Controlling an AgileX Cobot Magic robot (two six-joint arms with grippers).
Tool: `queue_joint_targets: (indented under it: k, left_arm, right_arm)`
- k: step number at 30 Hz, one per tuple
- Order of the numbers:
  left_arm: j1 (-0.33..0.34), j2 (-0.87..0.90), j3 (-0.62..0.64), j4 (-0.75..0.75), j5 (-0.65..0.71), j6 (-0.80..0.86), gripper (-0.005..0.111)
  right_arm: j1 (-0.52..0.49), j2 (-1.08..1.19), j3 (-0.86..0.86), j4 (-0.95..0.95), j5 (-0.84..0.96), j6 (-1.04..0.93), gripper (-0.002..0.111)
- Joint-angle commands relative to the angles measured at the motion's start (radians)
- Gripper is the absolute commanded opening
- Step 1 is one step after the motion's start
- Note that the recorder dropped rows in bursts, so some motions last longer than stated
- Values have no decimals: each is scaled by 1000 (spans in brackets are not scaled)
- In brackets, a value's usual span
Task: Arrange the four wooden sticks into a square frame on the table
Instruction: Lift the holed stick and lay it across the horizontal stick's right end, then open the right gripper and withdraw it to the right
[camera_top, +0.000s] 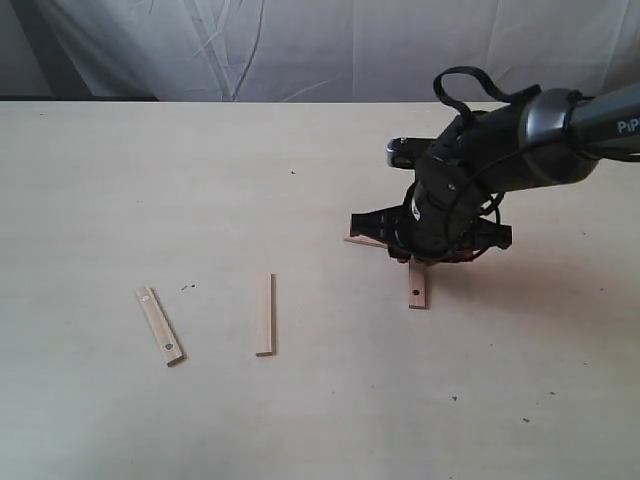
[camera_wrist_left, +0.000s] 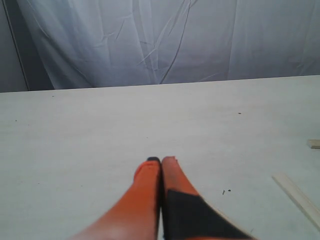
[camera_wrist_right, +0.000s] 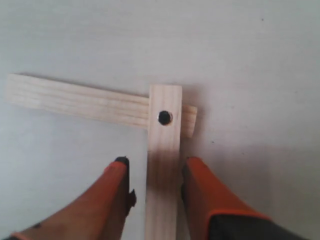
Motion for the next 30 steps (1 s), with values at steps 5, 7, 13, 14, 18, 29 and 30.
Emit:
queue_joint_targets:
  k: [5, 7, 13, 14, 18, 29, 30]
  left_arm:
    - [-6, -5, 3, 3, 1, -1, 0]
    - [-6, -5, 3, 3, 1, -1, 0]
    - [-6, -5, 3, 3, 1, -1, 0]
    - [-6, -5, 3, 3, 1, -1, 0]
    - [-6, -5, 3, 3, 1, -1, 0]
    - [-6, -5, 3, 3, 1, -1, 0]
    - [-6, -5, 3, 3, 1, -1, 0]
  right_arm:
    - [-6, -157, 11, 27, 95, -86, 22]
    - [-6, -194, 50, 29, 105, -106, 2]
    - [-6, -307, 177, 49, 88, -176, -1]
    - [-6, -332, 197, 57, 88, -200, -1]
    - [-65, -427, 261, 211, 86, -413, -1]
    - [-308, -768, 399, 550, 104, -832, -1]
    - [-315, -796, 413, 560, 115, -849, -1]
